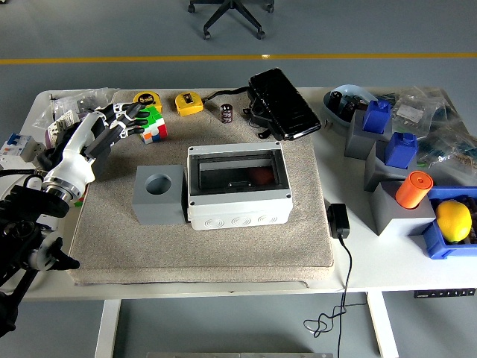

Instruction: Fetch the battery,place it into the box,close the lid of the box

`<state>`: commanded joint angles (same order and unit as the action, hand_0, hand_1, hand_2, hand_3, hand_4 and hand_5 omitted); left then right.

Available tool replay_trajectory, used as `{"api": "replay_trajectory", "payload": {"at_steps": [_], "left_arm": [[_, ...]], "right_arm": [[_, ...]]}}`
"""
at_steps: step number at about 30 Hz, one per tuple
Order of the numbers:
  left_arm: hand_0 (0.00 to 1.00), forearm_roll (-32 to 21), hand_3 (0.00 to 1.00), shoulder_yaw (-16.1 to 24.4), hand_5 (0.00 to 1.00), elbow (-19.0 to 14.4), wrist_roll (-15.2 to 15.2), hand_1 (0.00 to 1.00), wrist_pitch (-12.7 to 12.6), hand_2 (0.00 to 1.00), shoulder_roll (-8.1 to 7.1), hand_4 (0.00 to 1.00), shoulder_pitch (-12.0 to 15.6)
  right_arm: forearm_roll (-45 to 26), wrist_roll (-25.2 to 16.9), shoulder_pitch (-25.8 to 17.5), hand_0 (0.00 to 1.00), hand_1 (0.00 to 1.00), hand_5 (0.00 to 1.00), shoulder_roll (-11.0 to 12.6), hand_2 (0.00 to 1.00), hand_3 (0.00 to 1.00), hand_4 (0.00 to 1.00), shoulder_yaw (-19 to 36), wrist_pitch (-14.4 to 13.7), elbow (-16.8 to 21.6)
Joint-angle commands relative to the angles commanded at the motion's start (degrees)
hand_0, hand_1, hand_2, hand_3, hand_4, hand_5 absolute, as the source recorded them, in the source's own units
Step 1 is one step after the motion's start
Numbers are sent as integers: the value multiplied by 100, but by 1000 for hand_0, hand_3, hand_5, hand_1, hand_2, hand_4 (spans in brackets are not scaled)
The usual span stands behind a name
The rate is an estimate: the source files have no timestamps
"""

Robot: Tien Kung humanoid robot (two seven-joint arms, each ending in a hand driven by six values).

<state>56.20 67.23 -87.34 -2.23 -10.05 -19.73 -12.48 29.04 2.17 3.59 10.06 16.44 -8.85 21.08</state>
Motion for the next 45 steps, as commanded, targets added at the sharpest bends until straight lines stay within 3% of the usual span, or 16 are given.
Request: {"api": "replay_trajectory", "payload": {"at_steps": [45], "left_arm": [[678, 2, 673, 262, 687, -60, -105, 700, 83, 679, -93, 998, -202]], "right_arm": [[175, 16, 190, 657, 634, 535, 139, 626, 565, 969, 273, 11, -11]]}}
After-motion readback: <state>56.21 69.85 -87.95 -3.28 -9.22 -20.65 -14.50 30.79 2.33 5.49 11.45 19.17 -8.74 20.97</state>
